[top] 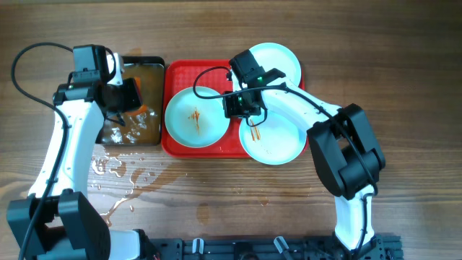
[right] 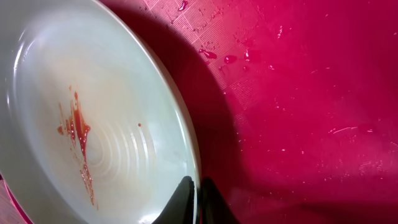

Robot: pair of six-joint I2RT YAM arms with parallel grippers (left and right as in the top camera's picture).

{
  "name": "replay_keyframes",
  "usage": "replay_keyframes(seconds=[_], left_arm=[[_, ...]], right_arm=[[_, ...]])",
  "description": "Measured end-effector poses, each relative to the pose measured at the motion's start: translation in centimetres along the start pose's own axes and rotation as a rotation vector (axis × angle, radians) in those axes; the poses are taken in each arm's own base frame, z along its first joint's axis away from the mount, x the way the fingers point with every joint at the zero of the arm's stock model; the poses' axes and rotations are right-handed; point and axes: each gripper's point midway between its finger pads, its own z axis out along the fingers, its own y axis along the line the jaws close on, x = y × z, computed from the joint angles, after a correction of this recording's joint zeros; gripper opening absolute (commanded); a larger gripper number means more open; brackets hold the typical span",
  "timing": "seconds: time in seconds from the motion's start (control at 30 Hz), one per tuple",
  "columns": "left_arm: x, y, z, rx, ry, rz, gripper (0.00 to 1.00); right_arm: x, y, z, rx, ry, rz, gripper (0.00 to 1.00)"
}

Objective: Clean dirty plates on tray and stack at the side
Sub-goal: 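Grasp the sponge with left gripper and lift it from the water, then scrub the plate held by right gripper with the sponge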

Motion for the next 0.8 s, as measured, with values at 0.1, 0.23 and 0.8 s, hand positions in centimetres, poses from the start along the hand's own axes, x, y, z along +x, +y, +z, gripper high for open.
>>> replay_keyframes(seconds=[0.1, 0.23, 0.8], left_arm=[[0.1, -0.1, 0.1, 0.005, 0.005, 0.001, 0.04], [0.5, -1.4, 0.5, 0.032, 0.022, 0.026, 0.04], [5.4, -10.2, 7.6, 0.108, 0.183, 0.093, 0.04]], right_arm=[[0.0, 0.0, 0.0, 0.000, 0.000, -0.003, 0.05], [0.0, 0.0, 0.0, 0.000, 0.000, -0.004, 0.04], [-0.1, 0.0, 0.0, -0.002, -0.004, -0.005, 0.04]])
